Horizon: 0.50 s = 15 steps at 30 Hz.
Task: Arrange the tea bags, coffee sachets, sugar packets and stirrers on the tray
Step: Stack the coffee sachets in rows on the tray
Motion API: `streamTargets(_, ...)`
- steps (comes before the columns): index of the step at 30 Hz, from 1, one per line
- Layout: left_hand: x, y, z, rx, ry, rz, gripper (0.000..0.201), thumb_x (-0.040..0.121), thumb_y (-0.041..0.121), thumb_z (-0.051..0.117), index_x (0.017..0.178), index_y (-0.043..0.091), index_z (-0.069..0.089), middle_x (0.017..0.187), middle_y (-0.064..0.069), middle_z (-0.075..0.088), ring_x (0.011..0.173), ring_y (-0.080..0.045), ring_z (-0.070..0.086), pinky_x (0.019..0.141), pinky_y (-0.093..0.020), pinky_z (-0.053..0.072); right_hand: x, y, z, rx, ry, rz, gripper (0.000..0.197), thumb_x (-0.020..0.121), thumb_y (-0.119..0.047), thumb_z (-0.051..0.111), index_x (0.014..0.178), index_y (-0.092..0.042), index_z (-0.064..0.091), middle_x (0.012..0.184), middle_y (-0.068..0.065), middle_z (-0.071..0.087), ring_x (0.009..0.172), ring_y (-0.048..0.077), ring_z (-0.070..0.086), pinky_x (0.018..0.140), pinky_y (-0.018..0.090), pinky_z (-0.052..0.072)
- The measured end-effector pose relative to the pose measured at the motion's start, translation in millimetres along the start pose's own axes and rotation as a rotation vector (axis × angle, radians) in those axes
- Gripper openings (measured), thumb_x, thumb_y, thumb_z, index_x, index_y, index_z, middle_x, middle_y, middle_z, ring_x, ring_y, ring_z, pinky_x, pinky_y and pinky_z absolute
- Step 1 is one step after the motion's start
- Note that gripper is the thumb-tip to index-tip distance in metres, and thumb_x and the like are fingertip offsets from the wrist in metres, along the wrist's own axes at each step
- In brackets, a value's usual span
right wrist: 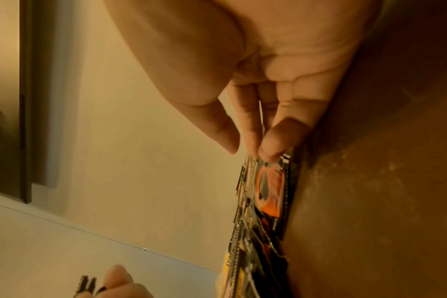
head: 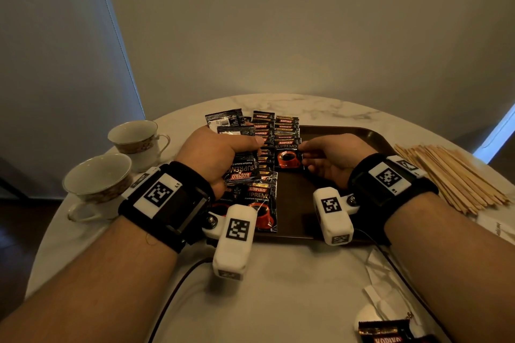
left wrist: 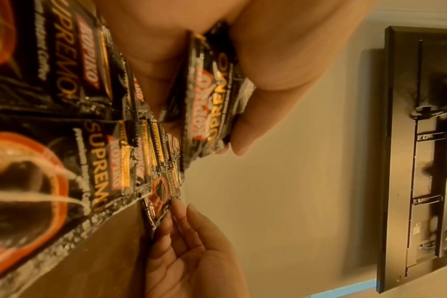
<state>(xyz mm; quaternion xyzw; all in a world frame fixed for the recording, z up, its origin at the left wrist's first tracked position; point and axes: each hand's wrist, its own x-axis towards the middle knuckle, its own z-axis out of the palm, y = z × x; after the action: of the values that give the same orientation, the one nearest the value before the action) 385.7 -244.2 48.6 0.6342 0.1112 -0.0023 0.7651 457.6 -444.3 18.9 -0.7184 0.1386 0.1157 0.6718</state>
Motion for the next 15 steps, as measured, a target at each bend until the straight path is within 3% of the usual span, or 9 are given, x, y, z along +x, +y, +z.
streamTargets(8,1.3,0.9,-2.1,-0.003,0.007,-0.018,0.028,0.076,0.000,0.083,0.102,-0.004,0.073,0.088,-0.023,0.077,0.080,-0.042,0.077,0.077,-0.063,0.060,-7.9,-3.3,0.0,0.008,0.007,-0.024,0.012,0.095,-0.017,0.069,0.106,-0.012,0.070,0.107,0.007,0.075,0.095,0.022,0.070,0.068,0.030,0.056)
streamTargets(15,1.2,3.0,-3.7,0.003,0.001,-0.023,0.031,0.078,0.003,0.083,0.107,-0.004,0.072,0.089,-0.023,0.077,0.080,-0.042,0.077,0.076,-0.062,0.061,-8.9,-2.9,0.0,0.015,0.000,-0.029,0.009,0.096,-0.017,0.067,0.102,-0.012,0.070,0.097,0.006,0.072,0.090,0.020,0.069,0.084,0.034,0.058)
